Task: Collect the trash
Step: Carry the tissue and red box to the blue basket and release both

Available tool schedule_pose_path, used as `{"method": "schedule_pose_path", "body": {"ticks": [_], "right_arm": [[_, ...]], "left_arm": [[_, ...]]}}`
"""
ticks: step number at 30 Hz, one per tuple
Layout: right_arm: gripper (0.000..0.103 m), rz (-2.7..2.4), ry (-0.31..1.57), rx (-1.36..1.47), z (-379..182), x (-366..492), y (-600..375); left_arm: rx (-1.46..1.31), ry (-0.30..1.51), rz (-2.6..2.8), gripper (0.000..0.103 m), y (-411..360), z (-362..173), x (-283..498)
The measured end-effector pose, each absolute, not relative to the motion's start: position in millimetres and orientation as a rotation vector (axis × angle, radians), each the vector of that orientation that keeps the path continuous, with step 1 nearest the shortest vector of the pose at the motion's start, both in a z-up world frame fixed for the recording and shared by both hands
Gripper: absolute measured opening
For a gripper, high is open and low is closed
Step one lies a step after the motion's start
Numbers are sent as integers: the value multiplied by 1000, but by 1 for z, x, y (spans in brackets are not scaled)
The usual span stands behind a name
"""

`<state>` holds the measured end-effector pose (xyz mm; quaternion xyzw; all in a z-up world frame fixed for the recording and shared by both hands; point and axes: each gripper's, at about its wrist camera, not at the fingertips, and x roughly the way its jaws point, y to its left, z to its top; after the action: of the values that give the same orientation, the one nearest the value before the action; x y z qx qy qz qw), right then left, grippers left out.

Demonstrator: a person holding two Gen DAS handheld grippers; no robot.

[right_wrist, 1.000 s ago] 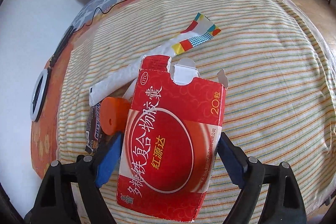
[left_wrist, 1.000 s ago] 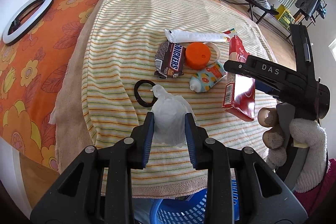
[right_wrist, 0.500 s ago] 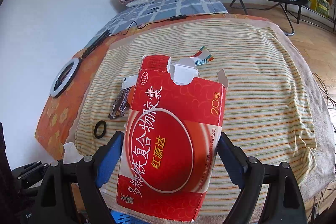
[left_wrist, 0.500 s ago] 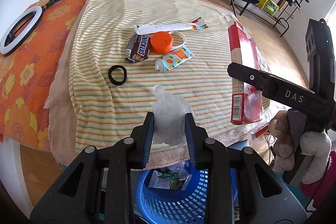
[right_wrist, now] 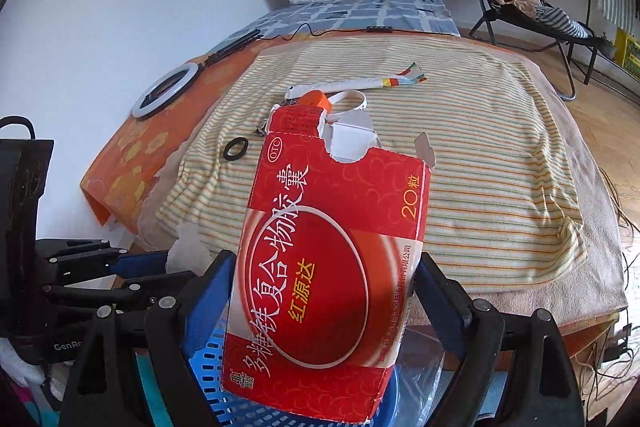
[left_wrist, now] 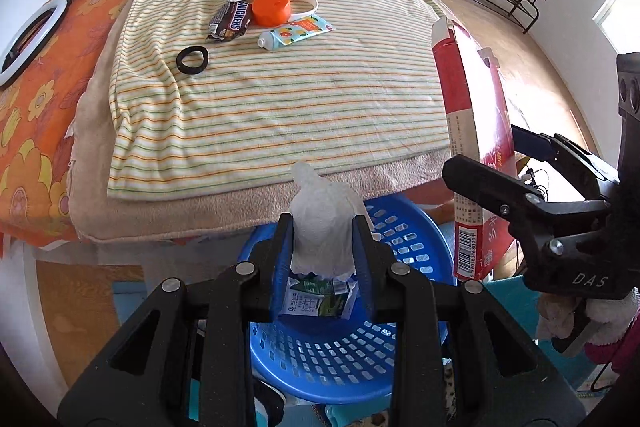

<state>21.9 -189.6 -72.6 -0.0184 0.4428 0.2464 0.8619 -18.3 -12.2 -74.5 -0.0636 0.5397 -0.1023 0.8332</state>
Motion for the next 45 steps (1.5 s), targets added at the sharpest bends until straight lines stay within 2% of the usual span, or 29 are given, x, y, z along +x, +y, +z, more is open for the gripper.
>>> {"method": "schedule_pose_path", "body": {"ticks": [11, 26, 27, 28, 30, 45], "right_arm": [[89, 530, 986, -87, -102, -24, -191], [90, 506, 1060, -95, -134, -41, -193], [90, 506, 1066, -97, -136, -42, -192], [90, 505, 1073, -100, -138, -42, -192], [90, 503, 1084, -102, -142, -43, -192], [94, 481, 1133, -107, -151, -46, -196]], "left_arm": [[-118, 1218, -211, 29, -16, -108, -39], [-106, 1281, -214, 29, -20, -131, -38], [-105, 1283, -211, 31, -20, -133, -38], [-107, 1285, -210, 38, -20, -134, -38], [-115, 1288, -208, 45, -18, -135, -38], [-132, 1273, -166, 46, -5, -130, -37]]}}
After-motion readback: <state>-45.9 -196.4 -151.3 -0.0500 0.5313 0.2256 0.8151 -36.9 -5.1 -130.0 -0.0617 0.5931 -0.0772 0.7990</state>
